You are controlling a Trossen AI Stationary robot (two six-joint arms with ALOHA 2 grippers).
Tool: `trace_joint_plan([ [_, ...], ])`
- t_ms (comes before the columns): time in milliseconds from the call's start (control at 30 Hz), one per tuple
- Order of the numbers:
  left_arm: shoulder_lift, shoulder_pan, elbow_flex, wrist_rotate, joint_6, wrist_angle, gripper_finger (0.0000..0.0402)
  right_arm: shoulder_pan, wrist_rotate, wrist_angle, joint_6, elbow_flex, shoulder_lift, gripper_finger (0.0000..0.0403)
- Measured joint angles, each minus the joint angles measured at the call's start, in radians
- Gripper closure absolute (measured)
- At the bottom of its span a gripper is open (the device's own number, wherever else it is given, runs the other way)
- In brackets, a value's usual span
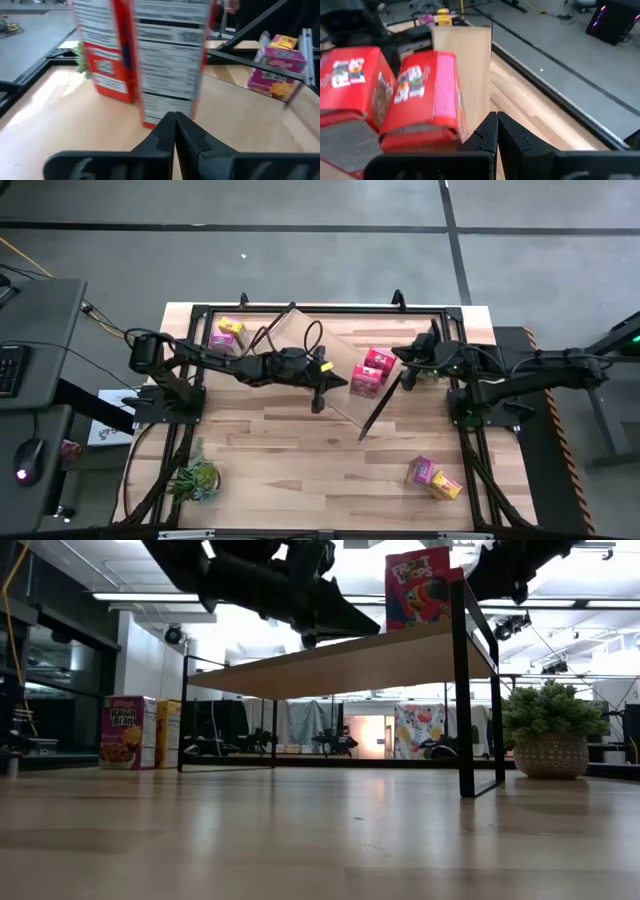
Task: Stack cereal on shelf
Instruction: Put the red cereal box on the shelf
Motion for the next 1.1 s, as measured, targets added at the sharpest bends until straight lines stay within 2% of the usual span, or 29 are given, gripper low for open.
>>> trace_joint_plan([
  [167,0.0,0.038,0.0,0.093,0.0,0.039,0.0401,-0.021,-0.09,-0.008,-0.008,0.0,0.002,0.0403],
  [300,0.0,0.048,0.0,0.115,-0.001,0.038,0.0401,-0.024,-0.16,-0.009,-0.016,0.0,0.002,0.0403],
  [533,-0.051,0.039,0.0,0.25,-0.024,-0.097,0.0401,-0.024,-0.161,-0.032,-0.018,0.0,0.002,0.0403],
  [667,-0.061,0.011,0.0,0.341,-0.035,-0.094,0.0401,-0.024,-0.161,-0.032,-0.034,0.0,0.002,0.0403],
  [833,-0.028,-0.014,0.019,0.327,-0.026,-0.09,0.0401,-0.024,-0.165,-0.033,-0.042,0.0,0.002,0.0403],
  [1100,0.069,-0.006,0.152,0.293,0.013,-0.148,0.0401,-0.024,-0.173,-0.033,-0.035,-0.001,0.002,0.0403],
])
